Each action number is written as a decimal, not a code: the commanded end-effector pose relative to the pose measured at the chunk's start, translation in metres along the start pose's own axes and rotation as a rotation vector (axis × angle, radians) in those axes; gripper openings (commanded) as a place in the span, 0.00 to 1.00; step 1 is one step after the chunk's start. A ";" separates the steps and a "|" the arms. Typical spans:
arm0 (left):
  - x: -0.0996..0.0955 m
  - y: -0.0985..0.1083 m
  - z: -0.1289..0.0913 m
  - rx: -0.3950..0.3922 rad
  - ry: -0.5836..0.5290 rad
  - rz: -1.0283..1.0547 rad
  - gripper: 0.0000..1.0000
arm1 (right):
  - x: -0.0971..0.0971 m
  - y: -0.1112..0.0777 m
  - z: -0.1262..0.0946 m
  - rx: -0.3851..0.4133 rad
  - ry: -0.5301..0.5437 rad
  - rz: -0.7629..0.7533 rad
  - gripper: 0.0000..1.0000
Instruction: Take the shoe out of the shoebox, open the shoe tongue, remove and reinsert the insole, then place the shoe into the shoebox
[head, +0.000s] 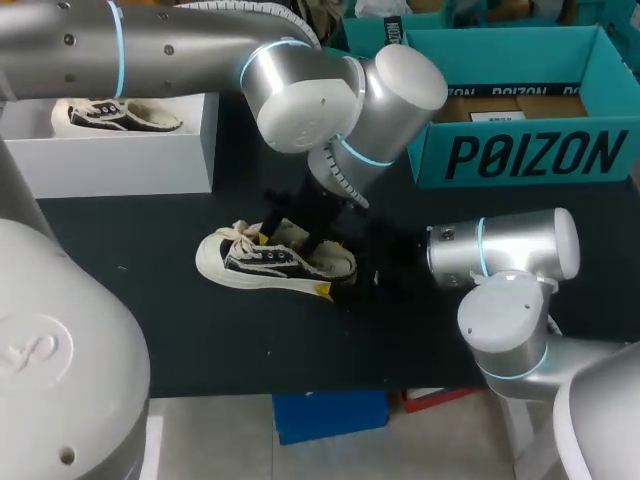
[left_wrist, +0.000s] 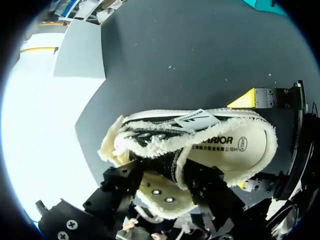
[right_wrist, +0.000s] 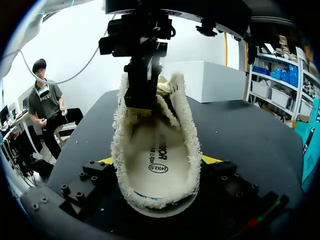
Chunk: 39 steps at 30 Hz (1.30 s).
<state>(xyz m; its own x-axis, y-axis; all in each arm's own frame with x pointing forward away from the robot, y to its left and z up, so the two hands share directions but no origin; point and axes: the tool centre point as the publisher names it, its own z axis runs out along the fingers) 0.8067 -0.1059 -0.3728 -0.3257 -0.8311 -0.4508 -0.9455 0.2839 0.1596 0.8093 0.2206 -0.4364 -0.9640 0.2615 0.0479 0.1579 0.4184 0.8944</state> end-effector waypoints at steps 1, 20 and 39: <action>-0.001 0.001 -0.004 0.008 0.001 0.001 0.00 | -0.001 -0.008 0.018 -0.008 -0.009 0.001 0.00; -0.021 -0.005 -0.049 0.116 0.111 -0.020 0.00 | -0.001 -0.008 0.018 -0.008 -0.009 0.001 0.00; -0.077 0.004 -0.036 0.178 0.297 -0.134 0.00 | -0.001 -0.008 0.018 -0.008 -0.009 0.001 0.00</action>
<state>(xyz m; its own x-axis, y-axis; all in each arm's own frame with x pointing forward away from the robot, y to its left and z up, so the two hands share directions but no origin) 0.8330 -0.0742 -0.3081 -0.1990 -0.9318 -0.3035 -0.9762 0.2159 -0.0228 0.8096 0.2205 -0.4363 -0.9638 0.2622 0.0479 0.1581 0.4178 0.8947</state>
